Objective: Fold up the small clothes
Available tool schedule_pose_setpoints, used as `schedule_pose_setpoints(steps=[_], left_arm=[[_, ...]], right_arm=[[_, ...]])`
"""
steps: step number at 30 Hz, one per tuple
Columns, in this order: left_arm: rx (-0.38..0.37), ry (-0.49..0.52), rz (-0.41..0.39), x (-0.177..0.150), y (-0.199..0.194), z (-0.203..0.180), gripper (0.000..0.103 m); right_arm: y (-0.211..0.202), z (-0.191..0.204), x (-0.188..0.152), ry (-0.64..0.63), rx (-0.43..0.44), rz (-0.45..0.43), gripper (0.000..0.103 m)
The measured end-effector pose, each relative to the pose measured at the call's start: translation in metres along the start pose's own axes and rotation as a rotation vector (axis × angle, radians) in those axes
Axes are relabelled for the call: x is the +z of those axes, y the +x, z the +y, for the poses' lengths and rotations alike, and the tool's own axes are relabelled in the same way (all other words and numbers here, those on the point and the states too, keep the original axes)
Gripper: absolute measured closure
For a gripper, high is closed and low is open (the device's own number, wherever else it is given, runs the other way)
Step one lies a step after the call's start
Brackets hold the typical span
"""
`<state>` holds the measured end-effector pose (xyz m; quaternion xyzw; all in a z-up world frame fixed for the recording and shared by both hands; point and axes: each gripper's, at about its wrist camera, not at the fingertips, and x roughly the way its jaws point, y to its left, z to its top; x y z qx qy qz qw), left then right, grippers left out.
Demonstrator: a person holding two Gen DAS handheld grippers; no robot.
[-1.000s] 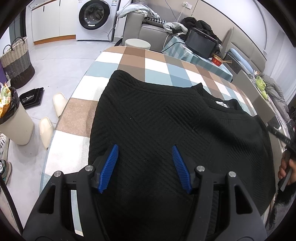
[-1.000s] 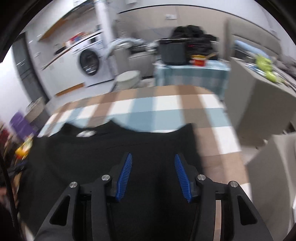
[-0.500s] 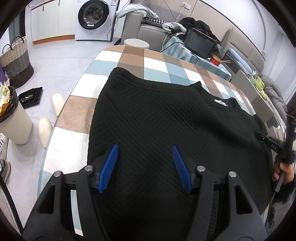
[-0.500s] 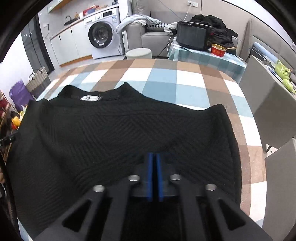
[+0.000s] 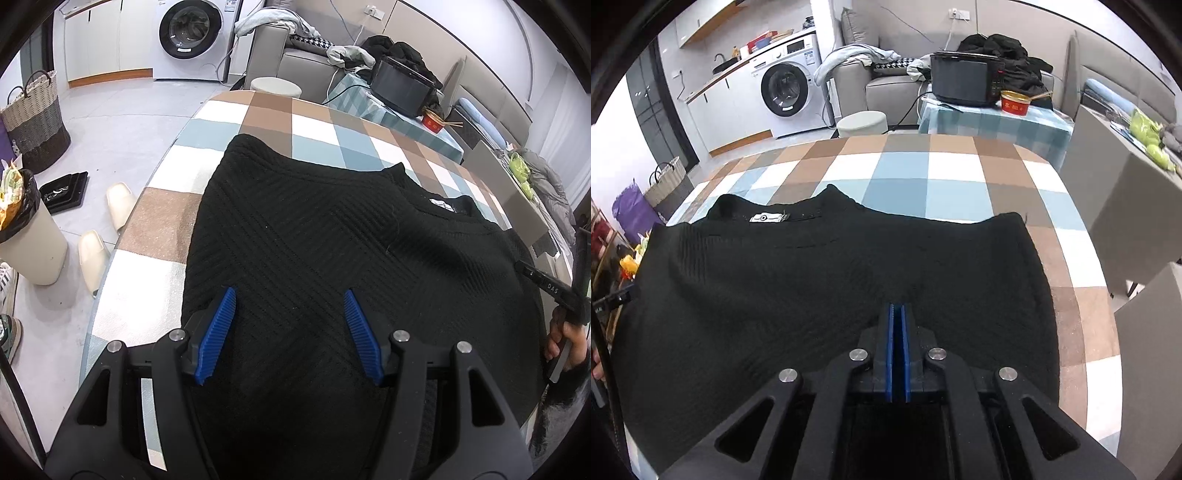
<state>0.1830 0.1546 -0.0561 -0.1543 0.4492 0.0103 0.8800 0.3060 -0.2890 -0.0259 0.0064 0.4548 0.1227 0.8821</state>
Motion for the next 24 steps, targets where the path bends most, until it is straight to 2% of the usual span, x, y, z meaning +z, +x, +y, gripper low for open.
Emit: schedule_pose_setpoints(steps=[3, 4, 5, 7, 10, 12, 13, 14, 16, 19, 20, 22, 24], left_arm=[[0.003, -0.005, -0.001, 0.001, -0.002, 0.0, 0.045], [0.004, -0.004, -0.002, 0.002, -0.002, -0.001, 0.045], [0.006, -0.001, -0.002, 0.002, -0.002, -0.002, 0.045], [0.003, 0.002, -0.003, 0.004, -0.003, -0.004, 0.045], [-0.009, 0.008, -0.006, 0.004, -0.005, -0.009, 0.045], [-0.012, 0.015, -0.005, 0.004, -0.006, -0.01, 0.044], [-0.009, 0.019, -0.005, 0.004, -0.006, -0.011, 0.045], [-0.005, 0.02, -0.004, 0.003, -0.007, -0.01, 0.045], [-0.006, 0.011, -0.001, 0.002, -0.007, -0.008, 0.045], [-0.004, 0.001, 0.002, 0.001, -0.007, -0.004, 0.045], [-0.003, 0.0, -0.001, 0.001, -0.008, -0.002, 0.045], [-0.004, -0.006, -0.005, 0.001, -0.009, 0.0, 0.045], [-0.002, -0.011, -0.007, 0.0, -0.01, 0.002, 0.045]], right_arm=[[-0.009, -0.011, 0.007, 0.073, 0.02, -0.043, 0.077], [-0.01, -0.013, 0.011, 0.085, 0.019, -0.054, 0.066], [-0.009, -0.012, 0.015, 0.085, 0.023, -0.069, 0.062], [-0.001, -0.006, 0.022, 0.069, 0.033, -0.061, 0.057], [0.021, 0.005, 0.03, 0.038, 0.053, -0.021, 0.056], [0.038, 0.013, 0.03, 0.002, 0.016, 0.016, 0.056], [0.043, 0.018, 0.029, -0.032, -0.021, 0.023, 0.061], [0.043, 0.022, 0.027, -0.061, -0.05, 0.004, 0.084], [0.043, 0.024, 0.025, -0.084, -0.05, 0.006, 0.097], [0.033, 0.017, 0.025, -0.064, -0.035, -0.039, 0.1], [0.022, 0.015, 0.025, -0.057, -0.025, -0.096, 0.1], [0.008, 0.011, 0.028, -0.035, -0.03, -0.15, 0.1], [0.004, 0.01, 0.031, -0.03, -0.025, -0.157, 0.1]])
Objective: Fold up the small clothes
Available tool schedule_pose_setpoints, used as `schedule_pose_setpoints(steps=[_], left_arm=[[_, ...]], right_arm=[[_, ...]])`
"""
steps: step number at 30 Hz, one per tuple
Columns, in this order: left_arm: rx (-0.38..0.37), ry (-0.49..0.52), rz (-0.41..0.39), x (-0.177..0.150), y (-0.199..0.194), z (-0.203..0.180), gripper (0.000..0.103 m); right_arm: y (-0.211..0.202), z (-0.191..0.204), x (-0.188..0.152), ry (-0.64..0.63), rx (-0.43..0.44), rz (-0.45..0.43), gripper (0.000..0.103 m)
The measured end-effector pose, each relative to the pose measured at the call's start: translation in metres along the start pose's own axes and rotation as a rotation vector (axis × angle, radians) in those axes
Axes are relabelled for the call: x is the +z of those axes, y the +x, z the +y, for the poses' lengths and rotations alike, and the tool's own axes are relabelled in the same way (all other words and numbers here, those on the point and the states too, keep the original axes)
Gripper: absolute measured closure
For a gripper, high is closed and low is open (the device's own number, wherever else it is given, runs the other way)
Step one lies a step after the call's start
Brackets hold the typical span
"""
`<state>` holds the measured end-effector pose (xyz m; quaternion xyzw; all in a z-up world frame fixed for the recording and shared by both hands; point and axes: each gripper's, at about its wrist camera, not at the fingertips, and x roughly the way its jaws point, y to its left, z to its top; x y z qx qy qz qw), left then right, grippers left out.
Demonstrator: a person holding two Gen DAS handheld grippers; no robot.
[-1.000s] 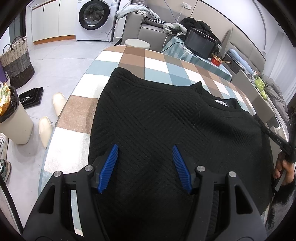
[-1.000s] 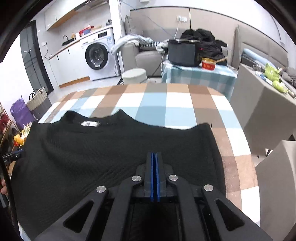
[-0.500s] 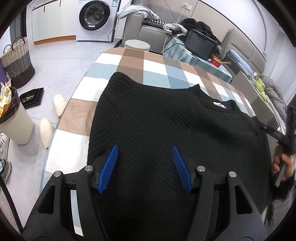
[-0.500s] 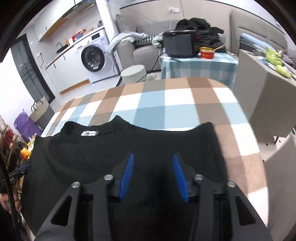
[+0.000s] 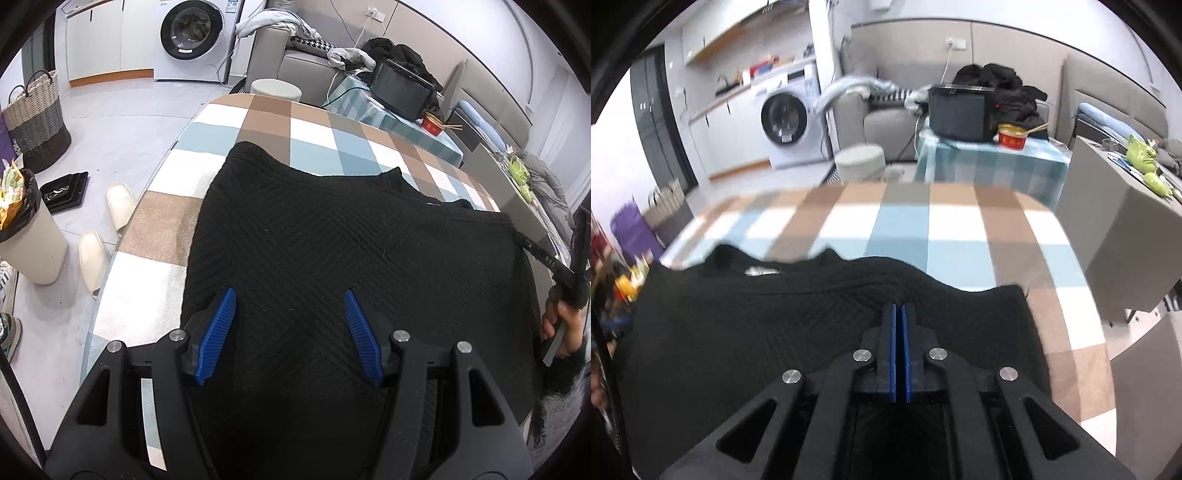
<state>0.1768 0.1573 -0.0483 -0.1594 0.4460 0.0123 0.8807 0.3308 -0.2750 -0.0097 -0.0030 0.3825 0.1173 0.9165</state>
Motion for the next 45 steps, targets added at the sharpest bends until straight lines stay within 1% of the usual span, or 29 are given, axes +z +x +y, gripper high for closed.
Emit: schedule_pose_setpoints(steps=[2, 4, 5, 6, 7, 8, 9, 10, 11, 14, 16, 17, 20, 22, 23, 24, 25, 26, 28, 30, 33, 34, 36, 39, 41, 42, 43, 44, 45], left_arm=[[0.004, -0.005, -0.001, -0.001, 0.0, 0.002, 0.045], [0.013, -0.008, 0.0, -0.002, 0.0, 0.003, 0.045], [0.016, -0.01, -0.001, -0.003, -0.002, 0.004, 0.045], [0.017, -0.011, -0.003, -0.004, -0.003, 0.005, 0.045], [0.019, -0.013, -0.006, -0.005, -0.005, 0.006, 0.045], [0.022, -0.016, -0.006, -0.006, -0.007, 0.008, 0.045], [0.025, -0.018, -0.007, -0.007, -0.008, 0.01, 0.045], [0.029, -0.02, -0.008, -0.006, -0.008, 0.012, 0.045], [0.034, -0.023, -0.007, -0.006, -0.008, 0.014, 0.045], [0.064, -0.042, -0.012, -0.001, -0.005, 0.02, 0.045], [0.09, -0.06, -0.014, 0.002, -0.001, 0.025, 0.045], [0.098, -0.072, -0.014, 0.003, 0.002, 0.027, 0.045], [0.1, -0.105, 0.006, 0.004, 0.008, 0.035, 0.045], [0.088, -0.096, -0.007, 0.004, 0.008, 0.035, 0.047], [0.08, -0.091, -0.005, 0.005, 0.009, 0.034, 0.06], [0.075, -0.086, -0.005, 0.005, 0.01, 0.033, 0.072], [0.071, -0.081, -0.01, 0.005, 0.01, 0.032, 0.074], [0.075, -0.074, -0.023, 0.005, 0.008, 0.03, 0.083], [0.084, -0.051, -0.053, 0.006, 0.002, 0.026, 0.089], [0.082, -0.045, -0.083, 0.007, -0.006, 0.023, 0.098], [0.056, -0.037, -0.143, 0.009, -0.022, 0.02, 0.098], [0.051, -0.036, -0.157, 0.009, -0.027, 0.019, 0.099], [0.046, -0.041, -0.176, 0.012, -0.031, 0.02, 0.099], [0.096, -0.068, -0.163, 0.014, -0.024, 0.029, 0.1], [0.112, -0.097, -0.111, 0.014, -0.016, 0.036, 0.099], [0.109, -0.107, -0.107, 0.012, -0.015, 0.039, 0.099], [0.104, -0.107, -0.102, 0.01, -0.016, 0.04, 0.097], [0.102, -0.102, -0.099, 0.008, -0.017, 0.04, 0.092], [0.101, -0.092, -0.095, 0.005, -0.019, 0.038, 0.084]], right_arm=[[0.011, 0.002, 0.0, -0.014, -0.02, 0.04, 0.099], [0.027, 0.002, -0.004, -0.018, -0.032, 0.133, 0.095], [0.03, -0.001, -0.006, 0.0, -0.034, 0.159, 0.094], [0.026, -0.004, -0.009, 0.023, -0.015, 0.152, 0.093], [0.017, -0.01, -0.01, 0.046, 0.002, 0.137, 0.087], [0.01, -0.014, -0.013, 0.061, 0.001, 0.125, 0.076], [0.001, -0.02, -0.015, 0.081, 0.003, 0.105, 0.069], [-0.007, -0.025, -0.017, 0.096, 0.005, 0.083, 0.06], [-0.017, -0.032, -0.019, 0.116, -0.001, 0.06, 0.056], [-0.031, -0.053, -0.022, 0.165, -0.049, 0.047, 0.054], [-0.03, -0.068, -0.024, 0.197, -0.073, 0.058, 0.048], [-0.026, -0.073, -0.024, 0.213, -0.077, 0.069, 0.047], [-0.011, -0.084, -0.026, 0.24, -0.057, 0.112, 0.047], [-0.003, -0.081, -0.026, 0.222, -0.033, 0.121, 0.049], [-0.001, -0.078, -0.025, 0.201, -0.025, 0.116, 0.059], [0.0, -0.075, -0.024, 0.184, -0.033, 0.108, 0.064], [0.0, -0.072, -0.022, 0.163, -0.047, 0.096, 0.08], [-0.003, -0.07, -0.02, 0.145, -0.043, 0.079, 0.089], [-0.012, -0.067, -0.017, 0.121, -0.018, 0.036, 0.09], [-0.022, -0.067, -0.015, 0.109, -0.024, -0.01, 0.091], [-0.033, -0.071, -0.013, 0.136, -0.022, -0.064, 0.094], [-0.036, -0.072, -0.013, 0.141, -0.029, -0.082, 0.096], [-0.038, -0.077, -0.011, 0.169, -0.05, -0.099, 0.097], [-0.025, -0.084, -0.01, 0.192, -0.068, -0.062, 0.097], [-0.016, -0.084, -0.011, 0.189, -0.066, 0.003, 0.096], [-0.013, -0.084, -0.012, 0.189, -0.057, 0.029, 0.094], [-0.012, -0.083, -0.013, 0.187, -0.056, 0.049, 0.087], [-0.012, -0.082, -0.015, 0.182, -0.062, 0.07, 0.078], [-0.015, -0.082, -0.018, 0.184, -0.064, 0.078, 0.073]])
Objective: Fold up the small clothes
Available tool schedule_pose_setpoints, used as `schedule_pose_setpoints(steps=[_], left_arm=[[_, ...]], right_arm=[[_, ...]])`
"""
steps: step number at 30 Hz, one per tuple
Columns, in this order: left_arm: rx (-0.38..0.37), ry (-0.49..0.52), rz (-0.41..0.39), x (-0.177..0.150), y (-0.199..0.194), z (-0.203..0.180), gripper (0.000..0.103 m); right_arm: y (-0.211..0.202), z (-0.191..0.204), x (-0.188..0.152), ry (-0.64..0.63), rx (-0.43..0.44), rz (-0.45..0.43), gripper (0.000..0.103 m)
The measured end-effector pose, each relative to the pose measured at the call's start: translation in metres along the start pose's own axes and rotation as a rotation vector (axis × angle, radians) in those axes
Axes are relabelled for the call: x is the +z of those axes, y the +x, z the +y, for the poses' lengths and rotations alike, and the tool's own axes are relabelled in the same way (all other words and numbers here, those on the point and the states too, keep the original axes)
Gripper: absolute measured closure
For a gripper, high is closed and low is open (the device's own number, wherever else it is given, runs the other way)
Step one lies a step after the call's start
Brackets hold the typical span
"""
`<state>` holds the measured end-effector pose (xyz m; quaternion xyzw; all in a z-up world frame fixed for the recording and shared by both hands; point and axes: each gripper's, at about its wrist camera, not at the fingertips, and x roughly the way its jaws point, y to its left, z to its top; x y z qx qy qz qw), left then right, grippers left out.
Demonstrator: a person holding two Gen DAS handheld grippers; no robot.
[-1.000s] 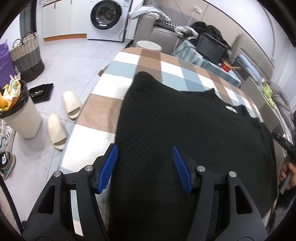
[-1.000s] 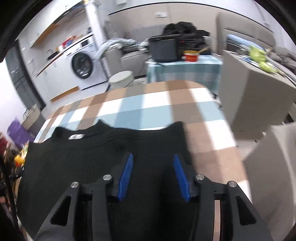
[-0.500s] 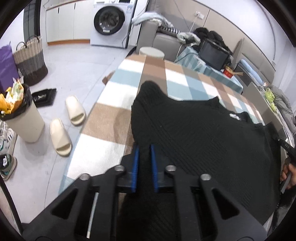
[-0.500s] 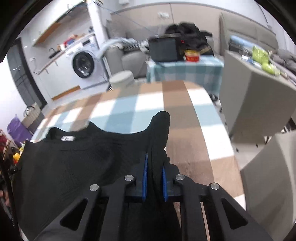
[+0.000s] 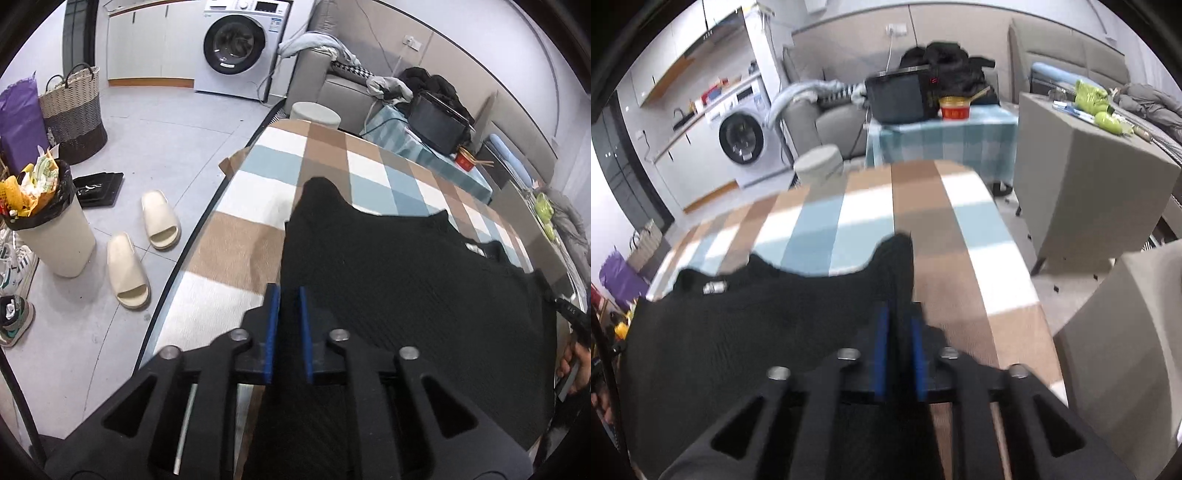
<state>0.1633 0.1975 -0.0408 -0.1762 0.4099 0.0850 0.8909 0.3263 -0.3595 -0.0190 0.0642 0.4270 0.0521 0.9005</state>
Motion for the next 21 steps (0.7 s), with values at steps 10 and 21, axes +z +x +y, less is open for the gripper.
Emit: schedule_pose_setpoints(steps=[10, 21], left_arm=[[0.021, 0.041, 0.028, -0.038, -0.04, -0.005, 0.053], [0.022, 0.061, 0.086, -0.102, -0.069, 0.005, 0.055]], right_arm=[[-0.05, 0.016, -0.067, -0.047, 0.05, 0.05, 0.051], [-0.108, 0.025, -0.119, -0.064, 0.126, 0.013, 0.048]])
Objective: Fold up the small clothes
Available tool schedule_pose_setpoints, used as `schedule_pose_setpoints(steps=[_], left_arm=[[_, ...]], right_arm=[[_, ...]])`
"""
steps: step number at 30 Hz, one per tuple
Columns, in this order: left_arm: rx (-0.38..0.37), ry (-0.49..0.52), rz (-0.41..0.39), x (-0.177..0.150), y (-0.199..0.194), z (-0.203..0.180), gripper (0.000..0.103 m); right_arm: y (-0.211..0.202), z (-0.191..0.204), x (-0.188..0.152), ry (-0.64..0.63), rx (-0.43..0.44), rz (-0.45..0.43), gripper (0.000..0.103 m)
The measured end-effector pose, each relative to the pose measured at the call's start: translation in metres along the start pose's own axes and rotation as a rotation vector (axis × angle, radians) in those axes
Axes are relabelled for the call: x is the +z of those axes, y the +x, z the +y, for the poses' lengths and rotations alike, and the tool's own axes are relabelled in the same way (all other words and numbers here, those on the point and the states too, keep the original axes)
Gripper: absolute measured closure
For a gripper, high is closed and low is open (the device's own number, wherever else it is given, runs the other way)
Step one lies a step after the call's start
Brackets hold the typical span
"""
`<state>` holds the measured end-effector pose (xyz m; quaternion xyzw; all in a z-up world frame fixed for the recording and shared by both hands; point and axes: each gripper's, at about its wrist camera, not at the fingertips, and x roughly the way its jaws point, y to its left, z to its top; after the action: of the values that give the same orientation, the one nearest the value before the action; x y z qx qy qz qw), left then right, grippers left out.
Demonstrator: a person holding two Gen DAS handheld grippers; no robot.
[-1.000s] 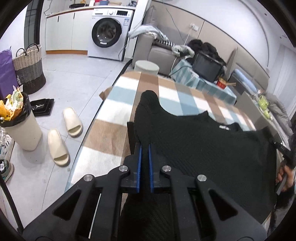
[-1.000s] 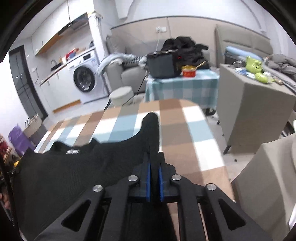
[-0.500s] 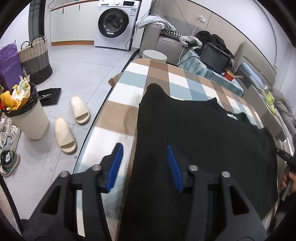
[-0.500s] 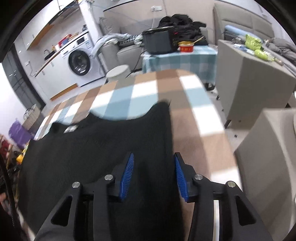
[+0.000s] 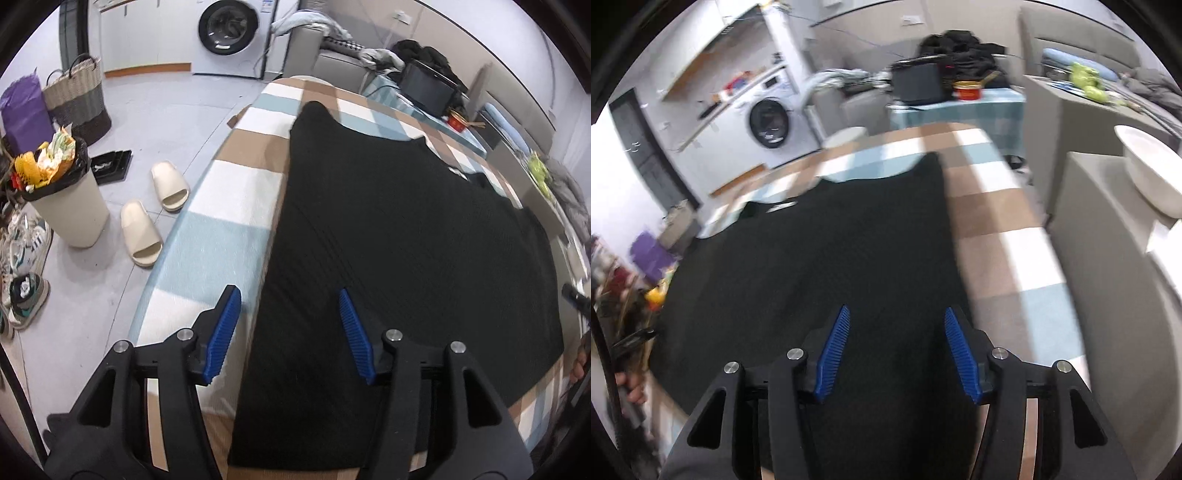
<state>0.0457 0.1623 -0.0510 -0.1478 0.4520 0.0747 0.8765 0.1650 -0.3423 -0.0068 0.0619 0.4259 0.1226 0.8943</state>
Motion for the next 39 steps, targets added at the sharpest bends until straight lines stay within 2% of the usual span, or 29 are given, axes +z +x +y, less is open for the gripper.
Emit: schedule_pose_setpoints(steps=[2, 3, 7, 10, 12, 14, 15, 19, 23, 25, 28, 31, 37, 39], left_arm=[[-0.002, 0.021, 0.003, -0.007, -0.004, -0.004, 0.064], [-0.003, 0.023, 0.009, -0.011, -0.006, -0.004, 0.065], [0.013, 0.024, 0.024, -0.027, -0.017, 0.002, 0.065], [0.015, 0.018, 0.016, -0.04, -0.035, 0.008, 0.063], [0.051, 0.016, 0.017, -0.046, -0.047, 0.011, 0.062], [0.055, -0.008, 0.018, -0.054, -0.059, 0.017, 0.061], [0.042, -0.03, 0.021, -0.057, -0.064, 0.022, 0.059], [-0.037, -0.139, 0.035, -0.074, -0.081, 0.041, 0.058], [-0.152, -0.24, 0.053, -0.095, -0.09, 0.048, 0.058], [-0.163, -0.259, 0.047, -0.102, -0.09, 0.046, 0.058], [-0.156, -0.268, 0.043, -0.103, -0.082, 0.037, 0.058], [-0.132, -0.289, 0.003, -0.096, -0.076, 0.027, 0.058], [-0.157, -0.356, -0.063, -0.071, -0.055, 0.011, 0.059], [-0.152, -0.364, -0.084, -0.061, -0.044, 0.003, 0.079]], right_arm=[[0.004, 0.013, -0.007, -0.048, -0.004, 0.022, 0.048], [0.009, 0.018, -0.012, -0.062, -0.002, 0.046, 0.048], [0.015, 0.022, -0.03, -0.081, -0.051, 0.095, 0.048], [0.005, 0.018, -0.04, -0.045, -0.049, 0.09, 0.047], [-0.003, 0.02, -0.043, -0.028, -0.051, 0.081, 0.044], [-0.008, 0.023, -0.044, -0.022, -0.053, 0.067, 0.04], [-0.009, 0.026, -0.044, -0.02, -0.048, 0.063, 0.04], [-0.008, 0.04, -0.04, -0.016, -0.004, 0.056, 0.04], [-0.005, 0.053, -0.031, -0.028, 0.037, 0.043, 0.039], [-0.003, 0.06, -0.028, -0.039, 0.053, 0.041, 0.038], [0.0, 0.068, -0.023, -0.054, 0.072, 0.036, 0.038], [0.001, 0.073, -0.021, -0.048, 0.082, 0.029, 0.037], [0.006, 0.075, -0.021, -0.043, 0.081, 0.023, 0.034], [0.008, 0.076, -0.02, -0.039, 0.077, 0.024, 0.034]])
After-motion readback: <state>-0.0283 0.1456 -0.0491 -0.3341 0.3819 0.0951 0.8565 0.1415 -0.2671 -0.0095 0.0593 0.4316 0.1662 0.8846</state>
